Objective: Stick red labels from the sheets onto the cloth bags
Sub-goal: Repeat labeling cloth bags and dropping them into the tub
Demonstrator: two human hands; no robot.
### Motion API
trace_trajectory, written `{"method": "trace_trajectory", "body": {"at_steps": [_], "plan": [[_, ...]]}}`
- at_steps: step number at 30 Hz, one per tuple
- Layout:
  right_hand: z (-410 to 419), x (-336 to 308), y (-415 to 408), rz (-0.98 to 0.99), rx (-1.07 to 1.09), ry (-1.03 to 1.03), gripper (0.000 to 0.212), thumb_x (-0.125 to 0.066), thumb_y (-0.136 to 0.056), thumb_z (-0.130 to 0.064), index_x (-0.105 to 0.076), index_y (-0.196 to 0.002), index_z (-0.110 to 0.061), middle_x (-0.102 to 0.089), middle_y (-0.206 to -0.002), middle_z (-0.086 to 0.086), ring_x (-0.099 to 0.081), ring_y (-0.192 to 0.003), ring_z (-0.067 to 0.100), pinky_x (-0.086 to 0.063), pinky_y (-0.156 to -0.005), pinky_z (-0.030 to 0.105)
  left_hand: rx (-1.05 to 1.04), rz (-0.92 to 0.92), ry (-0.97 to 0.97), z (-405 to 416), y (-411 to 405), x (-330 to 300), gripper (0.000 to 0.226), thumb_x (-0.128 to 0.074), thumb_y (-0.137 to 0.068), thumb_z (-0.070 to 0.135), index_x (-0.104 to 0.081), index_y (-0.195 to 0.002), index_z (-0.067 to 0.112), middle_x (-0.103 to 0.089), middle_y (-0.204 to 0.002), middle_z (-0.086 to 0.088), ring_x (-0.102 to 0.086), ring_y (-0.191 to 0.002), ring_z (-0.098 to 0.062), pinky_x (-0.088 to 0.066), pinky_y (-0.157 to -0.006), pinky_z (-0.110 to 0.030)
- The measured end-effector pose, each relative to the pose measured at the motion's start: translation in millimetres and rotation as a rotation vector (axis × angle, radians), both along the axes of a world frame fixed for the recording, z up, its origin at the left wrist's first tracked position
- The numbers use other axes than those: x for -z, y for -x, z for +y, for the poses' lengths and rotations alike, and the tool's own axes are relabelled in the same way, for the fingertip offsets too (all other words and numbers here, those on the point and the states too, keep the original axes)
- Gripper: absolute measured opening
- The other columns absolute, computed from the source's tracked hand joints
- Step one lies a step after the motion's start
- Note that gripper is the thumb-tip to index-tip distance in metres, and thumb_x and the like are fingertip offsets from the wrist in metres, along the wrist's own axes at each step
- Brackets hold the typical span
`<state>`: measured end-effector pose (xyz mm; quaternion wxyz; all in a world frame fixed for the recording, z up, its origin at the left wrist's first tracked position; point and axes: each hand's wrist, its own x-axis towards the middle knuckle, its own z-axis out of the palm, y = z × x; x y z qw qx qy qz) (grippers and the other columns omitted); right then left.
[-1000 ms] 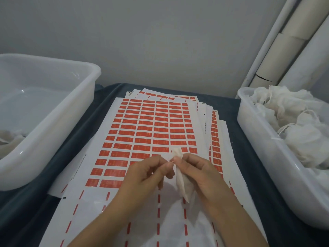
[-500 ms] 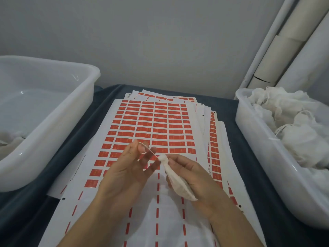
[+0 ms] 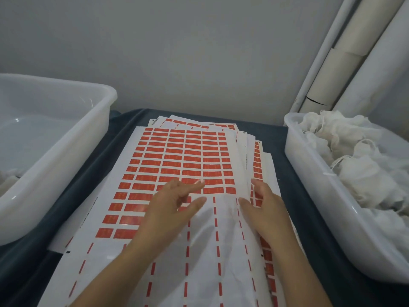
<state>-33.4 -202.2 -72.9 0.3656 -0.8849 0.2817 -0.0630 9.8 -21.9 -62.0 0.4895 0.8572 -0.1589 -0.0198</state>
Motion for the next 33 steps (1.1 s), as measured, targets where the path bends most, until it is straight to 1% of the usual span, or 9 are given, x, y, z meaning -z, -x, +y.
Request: {"method": "trace_trajectory", "body": {"at_steps": [3, 8, 11, 13, 16, 20, 25, 29, 33], "plan": [[0, -8, -2, -0.090, 0.038, -0.227, 0.056, -0.065, -0.084, -0.036, -0.038, -0.133, -0.035, -0.049, -0.137, -0.007, -0.052, -0.120, 0.018, -0.044, -0.097, 0.039, 0.016, -0.068, -0.116, -5, -3, 10, 0.036, -0.062, -0.082, 0.040, -0.052, -0.116, 0.048, -0.045, -0.080, 0.021, -0.048, -0.073, -0.005, -0.036, -0.059, -0.004], [-2, -15, 1, -0.188, 0.119, -0.588, 0.056, -0.071, -0.080, -0.029, -0.045, -0.129, -0.031, -0.056, -0.129, -0.007, -0.062, -0.104, 0.019, -0.053, -0.087, 0.044, 0.047, -0.093, -0.146, -19, -9, 14, 0.040, -0.060, -0.082, 0.046, -0.054, -0.122, 0.044, -0.041, -0.081, 0.027, -0.046, -0.074, -0.001, -0.035, -0.065, -0.006], [0, -15, 2, -0.196, 0.087, -0.604, 0.049, -0.072, -0.080, -0.025, -0.052, -0.125, -0.030, -0.062, -0.119, -0.008, -0.067, -0.096, 0.020, -0.057, -0.076, 0.038, 0.076, -0.098, -0.146, -35, -14, 13, 0.041, -0.058, -0.085, 0.045, -0.053, -0.125, 0.041, -0.039, -0.082, 0.028, -0.044, -0.073, 0.002, -0.036, -0.070, -0.011], [1, -16, 3, -0.200, 0.053, -0.594, 0.032, -0.071, -0.081, -0.024, -0.061, -0.111, -0.029, -0.068, -0.107, -0.007, -0.070, -0.086, 0.020, -0.055, -0.062, 0.030, 0.068, -0.108, -0.137, -45, -15, 12, 0.041, -0.058, -0.086, 0.044, -0.052, -0.126, 0.040, -0.044, -0.094, 0.024, -0.043, -0.071, 0.003, -0.036, -0.067, -0.010], [2, -17, 4, -0.166, -0.011, -0.646, 0.012, -0.067, -0.084, -0.026, -0.065, -0.096, -0.027, -0.073, -0.091, -0.004, -0.071, -0.074, 0.021, -0.052, -0.058, 0.026, 0.048, -0.124, -0.096, -53, -14, 15, 0.041, -0.058, -0.085, 0.043, -0.053, -0.126, 0.039, -0.045, -0.099, 0.019, -0.043, -0.072, 0.004, -0.037, -0.073, -0.011], [7, -18, 5, -0.135, -0.093, -0.633, 0.008, -0.063, -0.087, -0.029, -0.063, -0.094, -0.029, -0.073, -0.085, -0.007, -0.070, -0.067, 0.018, -0.049, -0.053, 0.020, 0.013, -0.147, -0.021, -47, -13, 17, 0.038, -0.058, -0.086, 0.039, -0.056, -0.123, 0.038, -0.045, -0.101, 0.022, -0.045, -0.083, -0.002, -0.042, -0.085, -0.016], [12, -20, 5, -0.195, -0.194, -0.475, 0.006, -0.059, -0.086, -0.036, -0.058, -0.091, -0.038, -0.068, -0.092, -0.018, -0.068, -0.080, 0.012, -0.050, -0.060, 0.013, -0.015, -0.243, 0.018, -39, -14, 9, 0.038, -0.061, -0.082, 0.038, -0.061, -0.120, 0.032, -0.037, -0.087, 0.033, -0.046, -0.082, 0.001, -0.041, -0.083, -0.013], [19, -21, 7, -0.210, -0.279, -0.316, 0.023, -0.048, -0.074, -0.052, -0.048, -0.096, -0.046, -0.056, -0.113, -0.024, -0.058, -0.100, 0.005, -0.046, -0.070, 0.006, 0.029, -0.334, 0.031, -33, -13, 3, 0.037, -0.060, -0.077, 0.037, -0.068, -0.111, 0.024, -0.038, -0.087, 0.037, -0.047, -0.081, 0.009, -0.037, -0.077, -0.006], [21, -17, 9, -0.220, -0.337, -0.253, 0.030, -0.046, -0.074, -0.052, -0.043, -0.104, -0.050, -0.049, -0.131, -0.019, -0.051, -0.118, 0.009, -0.046, -0.099, 0.034, 0.128, -0.418, -0.019, -27, -13, -4, 0.044, -0.051, -0.073, 0.040, -0.071, -0.105, 0.018, -0.045, -0.087, 0.026, -0.045, -0.077, 0.009, -0.038, -0.076, -0.007]]}}
